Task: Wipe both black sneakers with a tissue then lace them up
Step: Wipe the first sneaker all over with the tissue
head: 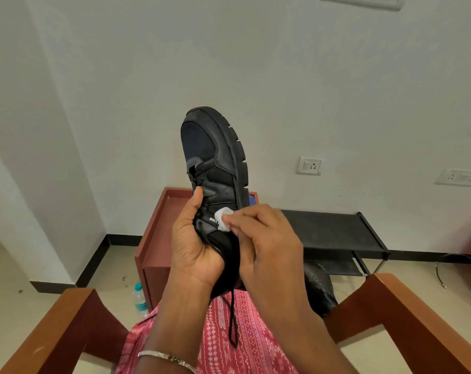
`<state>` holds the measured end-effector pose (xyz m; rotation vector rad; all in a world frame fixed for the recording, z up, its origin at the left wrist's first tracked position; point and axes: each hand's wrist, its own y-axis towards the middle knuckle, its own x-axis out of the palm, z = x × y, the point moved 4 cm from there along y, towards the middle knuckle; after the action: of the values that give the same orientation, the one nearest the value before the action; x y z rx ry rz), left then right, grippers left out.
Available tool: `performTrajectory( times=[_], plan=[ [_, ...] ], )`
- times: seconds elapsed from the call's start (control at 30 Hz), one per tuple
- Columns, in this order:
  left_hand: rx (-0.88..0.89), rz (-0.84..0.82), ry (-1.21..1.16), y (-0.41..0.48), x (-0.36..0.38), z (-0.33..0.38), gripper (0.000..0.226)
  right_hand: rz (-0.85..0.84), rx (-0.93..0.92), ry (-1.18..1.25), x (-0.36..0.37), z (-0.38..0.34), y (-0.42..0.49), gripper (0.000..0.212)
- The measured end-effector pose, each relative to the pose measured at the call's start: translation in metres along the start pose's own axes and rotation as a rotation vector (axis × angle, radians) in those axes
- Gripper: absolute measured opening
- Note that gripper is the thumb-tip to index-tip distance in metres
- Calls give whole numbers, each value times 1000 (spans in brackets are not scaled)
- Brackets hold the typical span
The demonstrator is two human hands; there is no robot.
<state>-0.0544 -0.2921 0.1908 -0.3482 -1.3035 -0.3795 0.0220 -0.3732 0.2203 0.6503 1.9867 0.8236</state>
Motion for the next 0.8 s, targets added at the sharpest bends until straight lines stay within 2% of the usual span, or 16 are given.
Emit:
performTrajectory(
  times=[0.23,0.43,0.5,0.67,0.8],
  plan=[
    [8,-8,32,1,1,-3,42,-72,-28,4,-6,-2,-20,28],
    [-27,5,51,-4,7,-11,38,94,8,-11,-3,16,26,17],
    [-22,-4,63,-5,7,-11,37,124,-2,-43,-3,12,21,20],
    [25,4,94,-5,8,-7,40,77,-77,-36,0,-9,-28,27],
    [4,5,89,-8,10,-8,41,77,-97,-26,2,-3,-18,25]
  ],
)
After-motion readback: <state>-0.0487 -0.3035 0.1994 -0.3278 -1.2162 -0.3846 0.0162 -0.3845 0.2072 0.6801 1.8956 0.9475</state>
